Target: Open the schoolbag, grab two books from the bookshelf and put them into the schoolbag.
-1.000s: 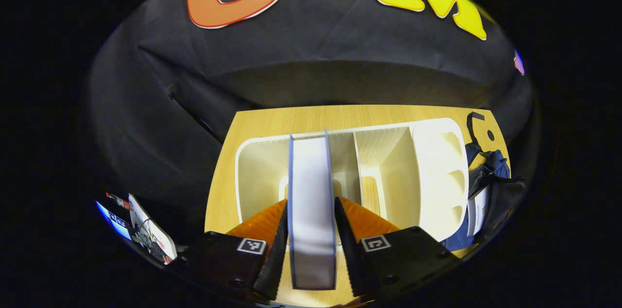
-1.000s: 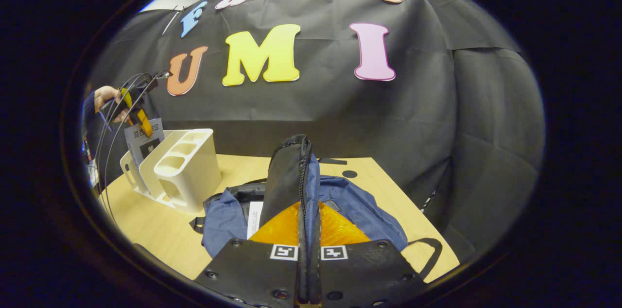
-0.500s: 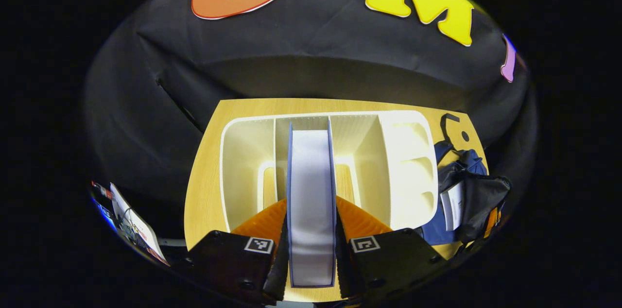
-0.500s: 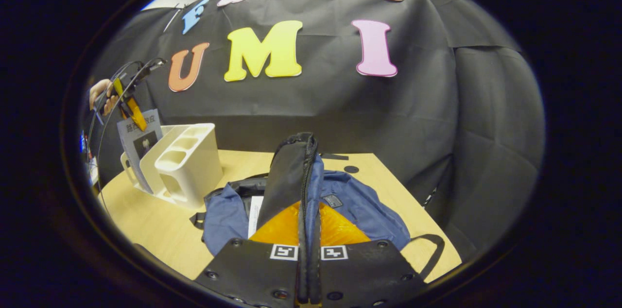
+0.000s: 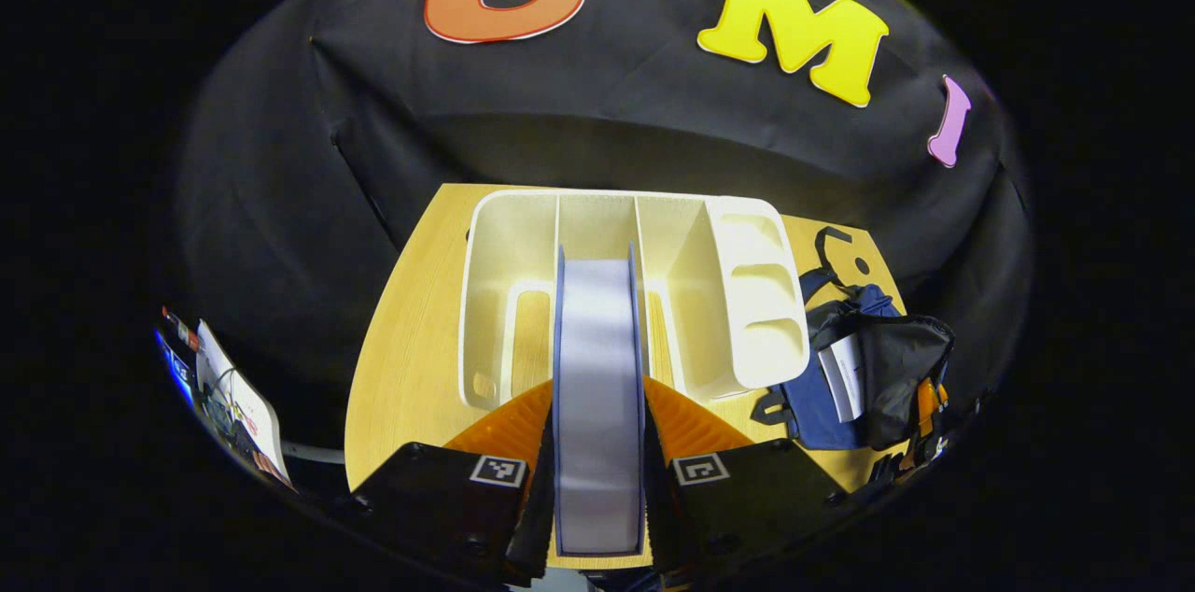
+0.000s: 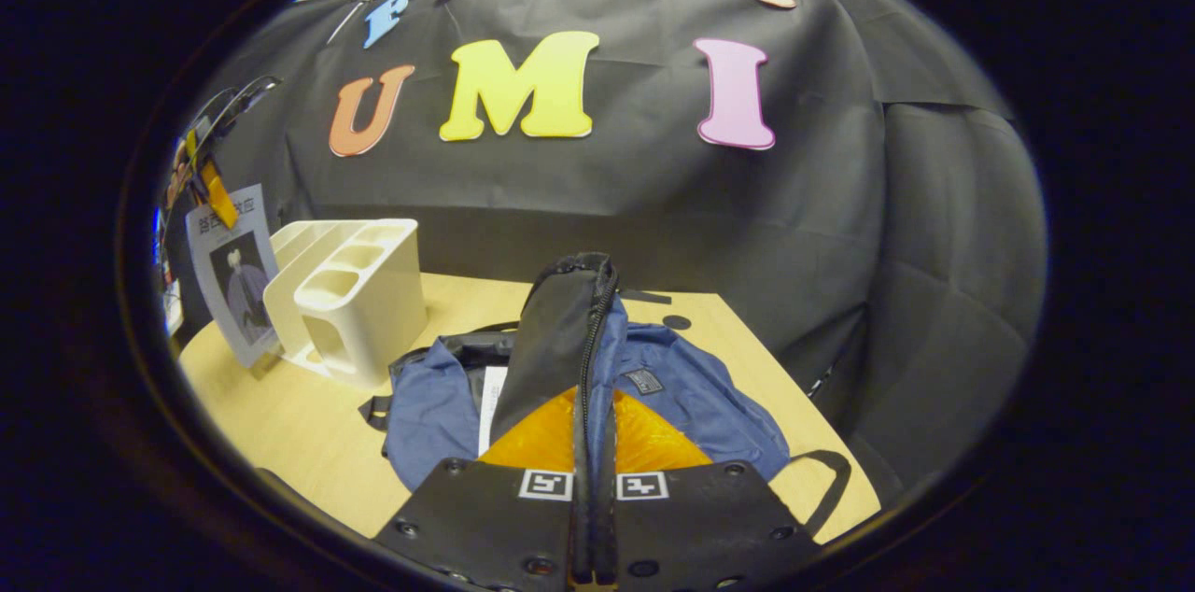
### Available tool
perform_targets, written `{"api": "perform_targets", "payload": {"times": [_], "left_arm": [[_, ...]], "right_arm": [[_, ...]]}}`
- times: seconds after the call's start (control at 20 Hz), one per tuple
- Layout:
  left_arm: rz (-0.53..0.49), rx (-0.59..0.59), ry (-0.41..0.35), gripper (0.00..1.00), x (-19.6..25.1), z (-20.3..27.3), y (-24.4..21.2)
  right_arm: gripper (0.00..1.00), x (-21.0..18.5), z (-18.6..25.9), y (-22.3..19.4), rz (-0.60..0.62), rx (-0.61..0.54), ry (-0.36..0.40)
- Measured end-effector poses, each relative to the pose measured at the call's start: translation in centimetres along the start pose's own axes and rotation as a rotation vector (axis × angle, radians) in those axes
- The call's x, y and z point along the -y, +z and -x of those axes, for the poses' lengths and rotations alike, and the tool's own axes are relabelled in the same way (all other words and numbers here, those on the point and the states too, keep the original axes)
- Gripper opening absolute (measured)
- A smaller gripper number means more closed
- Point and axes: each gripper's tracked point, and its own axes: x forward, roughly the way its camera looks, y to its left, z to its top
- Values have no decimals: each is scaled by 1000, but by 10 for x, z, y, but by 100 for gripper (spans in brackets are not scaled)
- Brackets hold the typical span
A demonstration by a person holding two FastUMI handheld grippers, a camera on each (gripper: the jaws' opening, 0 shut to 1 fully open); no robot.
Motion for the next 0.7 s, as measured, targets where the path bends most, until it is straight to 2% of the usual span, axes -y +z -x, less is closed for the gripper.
{"api": "perform_targets", "payload": {"times": [0.2,0.3,0.5,0.7], "left_arm": [[127,9,-73,41,-20,8,-33],[228,4,-112,43,-29,14,-50],[381,34,-166,43,-46,21,-74],[543,43,-340,43,-30,26,-103]], "right_arm": [[3,1,-7,0,37,-42,-25],[5,1,-9,2,58,-52,-29],[2,-3,-9,5,78,-61,-30],[2,-4,-10,2,82,-95,-48]]}}
